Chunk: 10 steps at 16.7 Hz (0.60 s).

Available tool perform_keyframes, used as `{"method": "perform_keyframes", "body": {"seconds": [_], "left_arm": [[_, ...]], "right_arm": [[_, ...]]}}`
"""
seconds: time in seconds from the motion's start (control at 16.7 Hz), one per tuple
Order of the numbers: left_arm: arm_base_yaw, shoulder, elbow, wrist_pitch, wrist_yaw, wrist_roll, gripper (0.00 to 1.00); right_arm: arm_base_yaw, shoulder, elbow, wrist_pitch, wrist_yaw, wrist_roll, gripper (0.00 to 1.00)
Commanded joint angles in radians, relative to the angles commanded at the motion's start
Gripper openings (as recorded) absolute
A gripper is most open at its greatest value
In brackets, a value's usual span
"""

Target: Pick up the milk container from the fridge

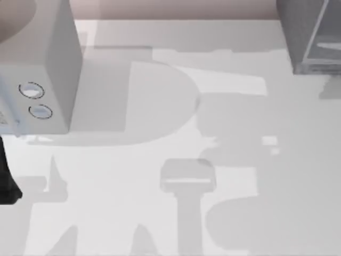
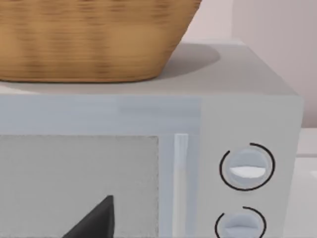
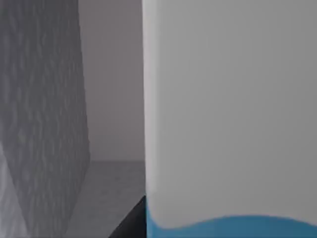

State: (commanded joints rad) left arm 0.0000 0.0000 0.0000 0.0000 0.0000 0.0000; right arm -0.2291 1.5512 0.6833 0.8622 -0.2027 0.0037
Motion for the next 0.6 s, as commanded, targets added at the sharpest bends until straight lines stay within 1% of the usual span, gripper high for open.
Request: {"method": "perform_keyframes", "body": {"seconds": [0.18, 0.6], "left_arm": [[0.000, 0.000, 0.000, 0.000, 0.000, 0.000, 1.00], [0.000, 0.000, 0.000, 0.000, 0.000, 0.000, 1.00]], "right_arm": [[0.037, -0.282, -0.119, -0.149, 0.036, -0.002, 0.00], [0.140, -1.051, -0.448, -0.559, 0.127, 0.001, 0.00]]}}
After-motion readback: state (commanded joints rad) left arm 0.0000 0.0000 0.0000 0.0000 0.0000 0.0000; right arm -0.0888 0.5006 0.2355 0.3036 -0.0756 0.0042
